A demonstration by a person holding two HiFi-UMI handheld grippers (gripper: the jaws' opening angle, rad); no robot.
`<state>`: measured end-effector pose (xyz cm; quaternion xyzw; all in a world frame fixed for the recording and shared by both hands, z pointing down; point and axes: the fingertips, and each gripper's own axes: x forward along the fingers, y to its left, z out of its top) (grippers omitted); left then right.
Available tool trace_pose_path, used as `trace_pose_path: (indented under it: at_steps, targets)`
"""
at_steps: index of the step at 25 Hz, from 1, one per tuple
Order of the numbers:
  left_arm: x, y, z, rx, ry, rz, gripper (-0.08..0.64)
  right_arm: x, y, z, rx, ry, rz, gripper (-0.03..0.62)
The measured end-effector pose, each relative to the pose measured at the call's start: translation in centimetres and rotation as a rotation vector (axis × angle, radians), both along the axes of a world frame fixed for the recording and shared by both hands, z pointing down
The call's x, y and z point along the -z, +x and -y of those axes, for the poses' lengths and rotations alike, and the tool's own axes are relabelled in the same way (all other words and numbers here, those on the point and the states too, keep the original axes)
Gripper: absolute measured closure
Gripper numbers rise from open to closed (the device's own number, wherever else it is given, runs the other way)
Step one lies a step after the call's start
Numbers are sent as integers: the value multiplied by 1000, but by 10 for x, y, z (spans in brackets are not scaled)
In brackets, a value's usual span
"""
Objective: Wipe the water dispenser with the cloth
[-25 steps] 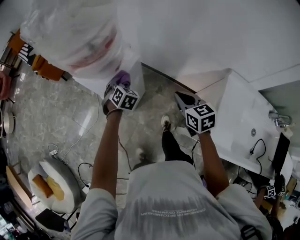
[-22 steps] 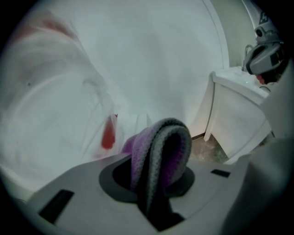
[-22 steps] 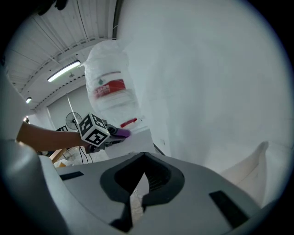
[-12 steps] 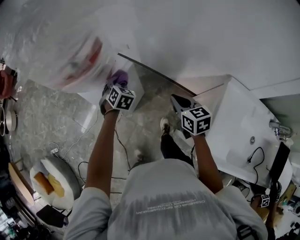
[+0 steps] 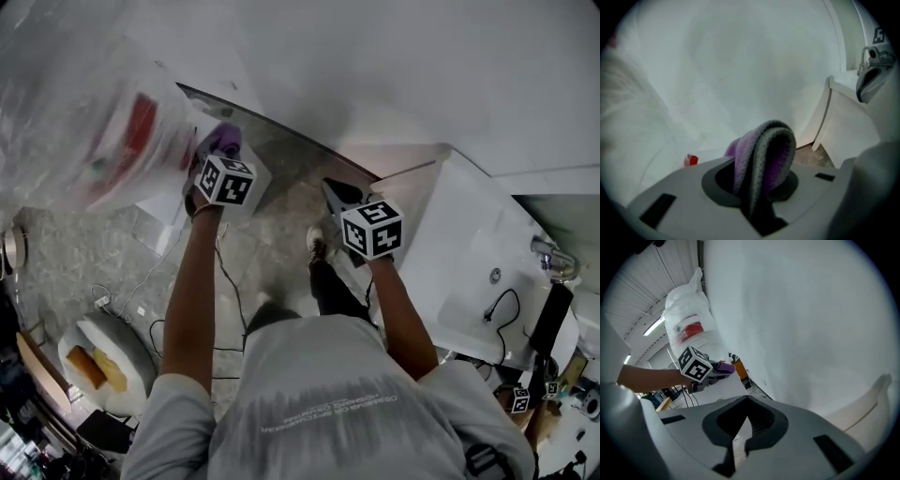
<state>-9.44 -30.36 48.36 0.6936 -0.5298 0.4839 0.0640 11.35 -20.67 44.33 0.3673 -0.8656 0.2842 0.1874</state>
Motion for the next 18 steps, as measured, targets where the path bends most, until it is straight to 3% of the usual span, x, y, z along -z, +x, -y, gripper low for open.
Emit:
trace_pose_path:
  at_steps: [5,10,13,18]
  targets:
    - [4,10,1,-24,-10,-88,483,4,4,-8,-35,-11,-3,584]
    - [8,34,-49,-160,-22,-164,494,23,4,-21,-57,21,-12,584]
    - [4,33,-87,-128,30,-225,495,38,9,-32,-86,56,-31,584]
    - [-5,9,-150,-27,26,-307,495,58,20,-70,-153,81,-39,584]
